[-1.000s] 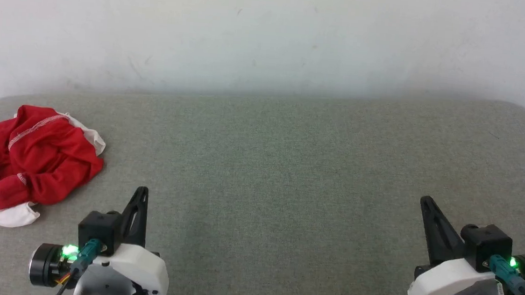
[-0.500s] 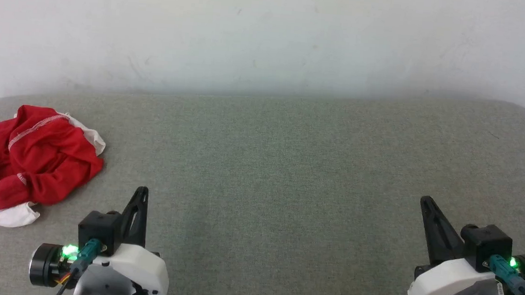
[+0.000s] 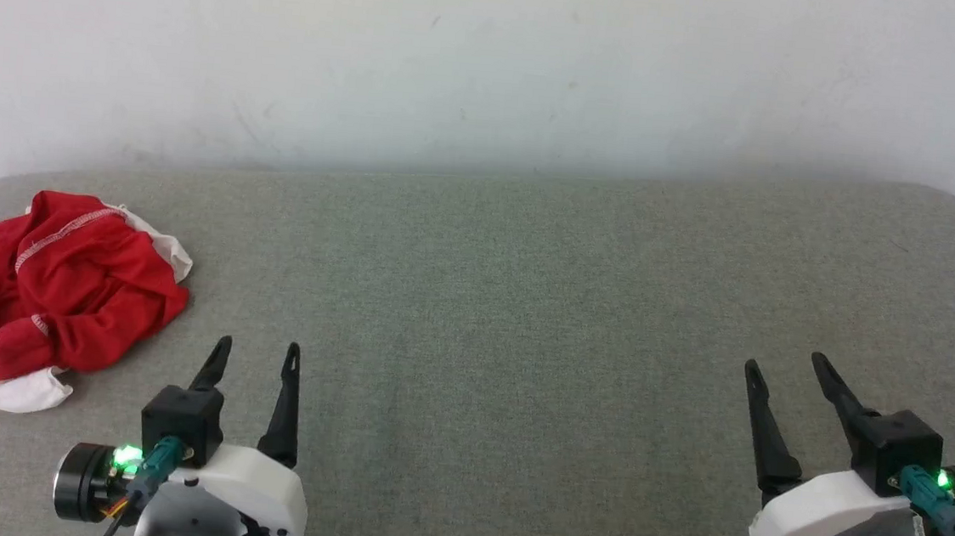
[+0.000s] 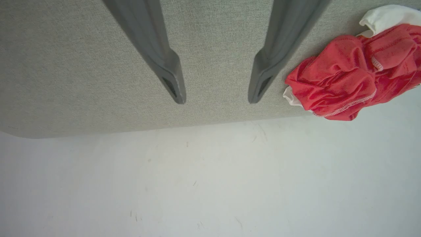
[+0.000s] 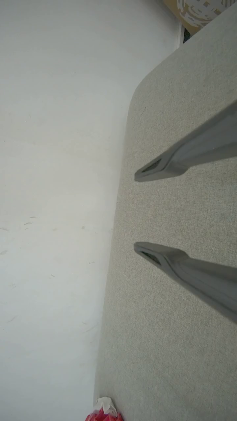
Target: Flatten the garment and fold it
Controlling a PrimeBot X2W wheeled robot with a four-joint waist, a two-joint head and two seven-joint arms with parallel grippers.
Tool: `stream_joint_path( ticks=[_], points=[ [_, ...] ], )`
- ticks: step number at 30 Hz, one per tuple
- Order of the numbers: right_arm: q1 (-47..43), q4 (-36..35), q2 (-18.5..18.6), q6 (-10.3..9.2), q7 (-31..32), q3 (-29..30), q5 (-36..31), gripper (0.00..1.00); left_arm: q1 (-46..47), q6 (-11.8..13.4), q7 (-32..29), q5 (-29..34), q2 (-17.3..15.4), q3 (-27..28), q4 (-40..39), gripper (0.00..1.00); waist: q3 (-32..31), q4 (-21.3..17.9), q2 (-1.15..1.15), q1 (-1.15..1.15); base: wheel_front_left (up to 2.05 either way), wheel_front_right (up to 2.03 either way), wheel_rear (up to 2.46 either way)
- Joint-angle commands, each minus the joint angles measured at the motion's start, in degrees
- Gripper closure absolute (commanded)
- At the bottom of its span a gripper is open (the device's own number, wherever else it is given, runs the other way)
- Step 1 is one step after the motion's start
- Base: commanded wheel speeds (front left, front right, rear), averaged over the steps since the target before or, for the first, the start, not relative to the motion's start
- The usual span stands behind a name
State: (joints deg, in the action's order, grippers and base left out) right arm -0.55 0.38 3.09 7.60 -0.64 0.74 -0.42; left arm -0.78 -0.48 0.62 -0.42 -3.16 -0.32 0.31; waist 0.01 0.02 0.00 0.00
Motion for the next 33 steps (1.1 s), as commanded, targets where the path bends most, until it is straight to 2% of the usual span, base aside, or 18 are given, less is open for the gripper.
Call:
stream_joint_path(
  ticks=[1, 18, 33],
  points=[
    [-0.4, 0.0, 0.0, -0.01, -0.7, 0.5, 0.5, 0.0, -0.5, -0.4, 0.7, -0.6, 0.0, 0.1, -0.2, 0.0, 0.0, 0.0, 0.0, 0.0, 0.0, 0.0, 0.0],
    [-1.1, 0.8, 0.0, -0.02, -2.7, 2.2, 0.5, 0.0, -1.4, -1.3, 2.7, -2.3, 0.1, 0.7, -0.4, 0.0, -0.2, 1.0, 0.0, 0.0, 0.0, 0.0, 0.0],
    [-1.3, 1.4, -0.1, -0.04, -4.4, 3.2, -0.1, 0.0, -2.1, -1.5, 4.4, -3.9, 0.1, 1.4, -0.8, 0.0, -0.5, 5.0, 0.0, 0.0, 0.0, 0.0, 0.0]
  ],
)
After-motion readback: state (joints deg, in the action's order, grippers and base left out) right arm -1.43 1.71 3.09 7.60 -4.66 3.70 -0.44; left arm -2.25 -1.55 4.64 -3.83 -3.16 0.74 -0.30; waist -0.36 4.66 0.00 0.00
